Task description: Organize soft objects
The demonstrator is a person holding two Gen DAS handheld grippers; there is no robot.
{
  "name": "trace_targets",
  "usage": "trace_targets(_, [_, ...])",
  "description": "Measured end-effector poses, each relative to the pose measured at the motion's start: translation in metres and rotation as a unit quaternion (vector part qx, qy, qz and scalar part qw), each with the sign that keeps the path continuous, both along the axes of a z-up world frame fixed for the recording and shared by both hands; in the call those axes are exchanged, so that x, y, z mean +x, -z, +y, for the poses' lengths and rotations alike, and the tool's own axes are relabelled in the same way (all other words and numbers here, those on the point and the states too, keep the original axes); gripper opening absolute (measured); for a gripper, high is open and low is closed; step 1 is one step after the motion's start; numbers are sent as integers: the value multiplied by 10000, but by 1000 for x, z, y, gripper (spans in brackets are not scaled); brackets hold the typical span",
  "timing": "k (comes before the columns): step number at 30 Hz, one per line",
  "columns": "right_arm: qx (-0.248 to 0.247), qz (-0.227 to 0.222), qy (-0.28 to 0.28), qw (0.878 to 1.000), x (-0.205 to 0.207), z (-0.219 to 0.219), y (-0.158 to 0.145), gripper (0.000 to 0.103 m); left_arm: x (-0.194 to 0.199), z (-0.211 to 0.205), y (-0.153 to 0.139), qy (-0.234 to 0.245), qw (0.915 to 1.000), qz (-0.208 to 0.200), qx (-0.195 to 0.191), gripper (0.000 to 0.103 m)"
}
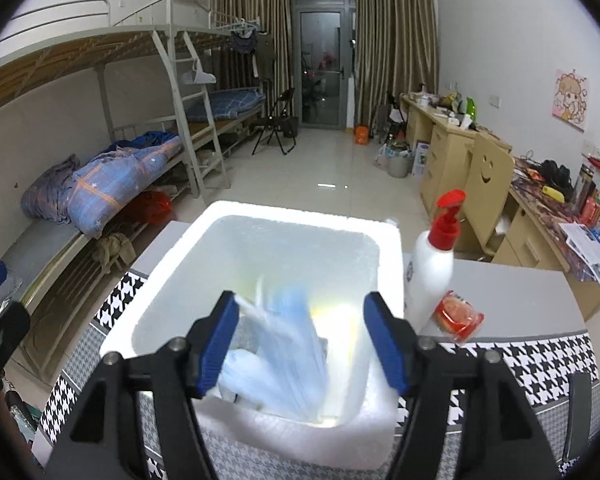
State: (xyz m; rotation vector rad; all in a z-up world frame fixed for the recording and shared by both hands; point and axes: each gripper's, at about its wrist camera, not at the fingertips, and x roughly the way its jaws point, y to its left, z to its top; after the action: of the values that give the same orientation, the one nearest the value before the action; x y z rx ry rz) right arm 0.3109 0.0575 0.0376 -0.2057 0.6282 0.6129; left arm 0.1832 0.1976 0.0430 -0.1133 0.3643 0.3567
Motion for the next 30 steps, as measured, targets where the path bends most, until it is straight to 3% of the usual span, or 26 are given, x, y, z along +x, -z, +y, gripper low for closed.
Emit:
trace_targets(7, [119, -228, 24, 9997, -14, -11, -12, 70, -4, -2, -1, 100, 9999, -23, -36, 102])
trace_targets(17, [648, -1057, 25, 9923, -80, -57, -38, 91, -31, -30, -11, 316, 9994, -149, 79, 102])
trace_targets(30, [904, -1665, -44, 9819, -150, -99, -42, 92, -89, -73, -22, 529, 9968, -543, 240, 102])
